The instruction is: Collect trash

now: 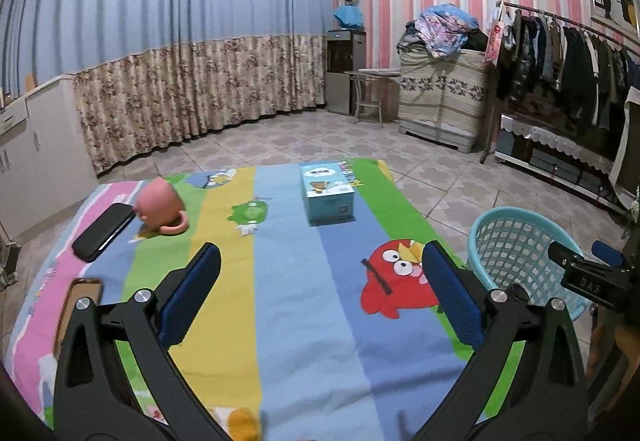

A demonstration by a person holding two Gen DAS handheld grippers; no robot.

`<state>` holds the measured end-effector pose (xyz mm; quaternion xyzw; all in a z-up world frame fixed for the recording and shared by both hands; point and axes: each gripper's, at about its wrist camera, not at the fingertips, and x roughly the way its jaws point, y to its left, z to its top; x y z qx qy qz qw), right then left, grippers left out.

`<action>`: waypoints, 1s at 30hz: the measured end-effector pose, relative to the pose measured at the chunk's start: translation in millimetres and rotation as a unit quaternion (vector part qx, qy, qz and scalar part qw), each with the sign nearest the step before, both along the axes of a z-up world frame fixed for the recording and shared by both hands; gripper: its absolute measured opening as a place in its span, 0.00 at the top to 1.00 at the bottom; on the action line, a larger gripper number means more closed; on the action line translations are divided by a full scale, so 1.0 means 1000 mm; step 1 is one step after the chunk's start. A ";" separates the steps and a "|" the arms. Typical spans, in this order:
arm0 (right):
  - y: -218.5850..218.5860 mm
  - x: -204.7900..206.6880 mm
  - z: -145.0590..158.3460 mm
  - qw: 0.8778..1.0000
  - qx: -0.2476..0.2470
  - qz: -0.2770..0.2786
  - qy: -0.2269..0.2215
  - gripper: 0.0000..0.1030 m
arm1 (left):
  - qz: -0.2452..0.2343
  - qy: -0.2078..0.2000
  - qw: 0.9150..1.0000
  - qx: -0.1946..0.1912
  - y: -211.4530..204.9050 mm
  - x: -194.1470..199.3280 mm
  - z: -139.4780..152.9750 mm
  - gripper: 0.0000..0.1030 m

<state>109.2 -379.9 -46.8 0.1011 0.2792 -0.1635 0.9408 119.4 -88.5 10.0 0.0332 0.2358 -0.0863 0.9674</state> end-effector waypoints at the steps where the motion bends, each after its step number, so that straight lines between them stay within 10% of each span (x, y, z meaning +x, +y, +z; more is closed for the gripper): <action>1: 0.008 -0.005 0.004 1.000 -0.001 0.010 -0.007 0.04 | 0.003 -0.002 1.000 -0.001 0.004 -0.005 0.001 0.05; 30: 0.131 -0.086 0.007 0.988 -0.089 0.111 -0.065 0.04 | 0.056 -0.035 0.998 -0.019 0.068 -0.080 -0.016 0.05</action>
